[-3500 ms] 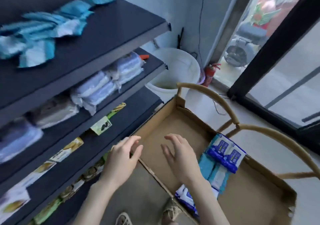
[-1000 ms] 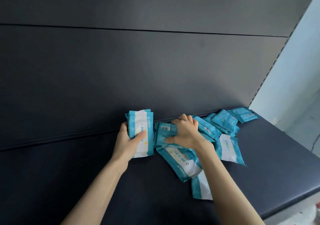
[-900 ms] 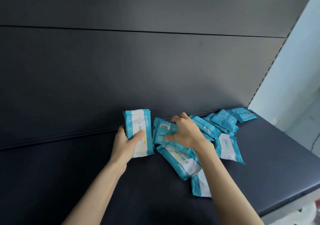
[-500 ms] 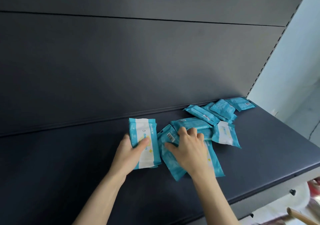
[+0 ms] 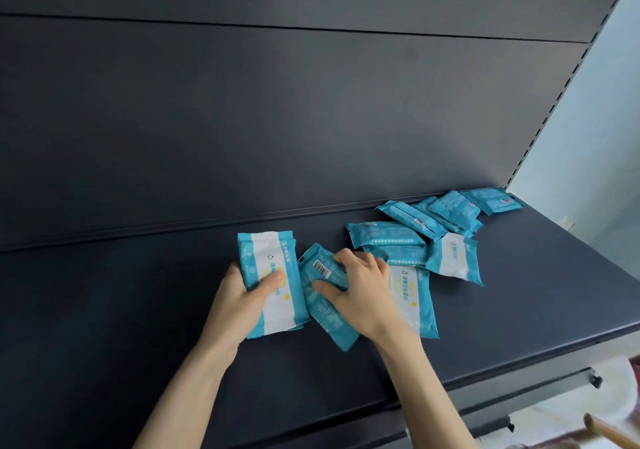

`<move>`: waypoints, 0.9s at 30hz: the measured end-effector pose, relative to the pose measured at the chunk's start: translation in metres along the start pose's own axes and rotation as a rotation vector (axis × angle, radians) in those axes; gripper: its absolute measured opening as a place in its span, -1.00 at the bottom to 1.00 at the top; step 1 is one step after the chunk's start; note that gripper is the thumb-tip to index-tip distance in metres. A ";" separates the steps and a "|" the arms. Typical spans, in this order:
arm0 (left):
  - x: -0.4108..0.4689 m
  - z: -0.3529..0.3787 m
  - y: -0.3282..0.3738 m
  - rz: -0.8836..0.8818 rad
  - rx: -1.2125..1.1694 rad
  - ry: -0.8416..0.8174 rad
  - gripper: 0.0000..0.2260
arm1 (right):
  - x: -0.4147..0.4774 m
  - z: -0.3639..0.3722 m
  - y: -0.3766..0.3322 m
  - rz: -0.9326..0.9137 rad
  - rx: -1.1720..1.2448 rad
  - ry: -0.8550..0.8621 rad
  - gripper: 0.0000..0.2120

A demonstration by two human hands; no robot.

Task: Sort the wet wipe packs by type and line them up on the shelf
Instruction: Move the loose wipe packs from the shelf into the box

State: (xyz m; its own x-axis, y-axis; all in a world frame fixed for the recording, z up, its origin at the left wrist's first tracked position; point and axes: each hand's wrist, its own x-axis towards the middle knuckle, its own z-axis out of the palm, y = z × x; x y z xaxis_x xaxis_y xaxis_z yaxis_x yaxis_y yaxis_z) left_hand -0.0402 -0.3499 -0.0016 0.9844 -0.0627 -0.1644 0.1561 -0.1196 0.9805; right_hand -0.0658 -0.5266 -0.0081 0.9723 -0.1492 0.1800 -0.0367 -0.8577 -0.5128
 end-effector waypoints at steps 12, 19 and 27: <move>-0.021 -0.016 -0.007 0.102 -0.192 0.115 -0.82 | 0.016 -0.001 -0.027 -0.036 0.208 0.018 -0.68; -0.064 -0.035 0.005 0.153 -0.387 -0.024 -0.78 | -0.050 -0.023 -0.051 0.168 0.931 0.247 -0.46; -0.155 -0.018 -0.041 0.063 -0.280 -0.484 -0.76 | -0.232 -0.018 -0.045 0.470 1.198 0.415 -0.67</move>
State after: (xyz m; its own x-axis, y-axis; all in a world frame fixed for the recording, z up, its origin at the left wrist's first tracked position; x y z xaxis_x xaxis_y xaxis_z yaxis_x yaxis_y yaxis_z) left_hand -0.1973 -0.3177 -0.0145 0.8534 -0.5163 -0.0712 0.1791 0.1622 0.9704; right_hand -0.2943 -0.4622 -0.0120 0.7751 -0.6262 -0.0842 0.0853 0.2357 -0.9681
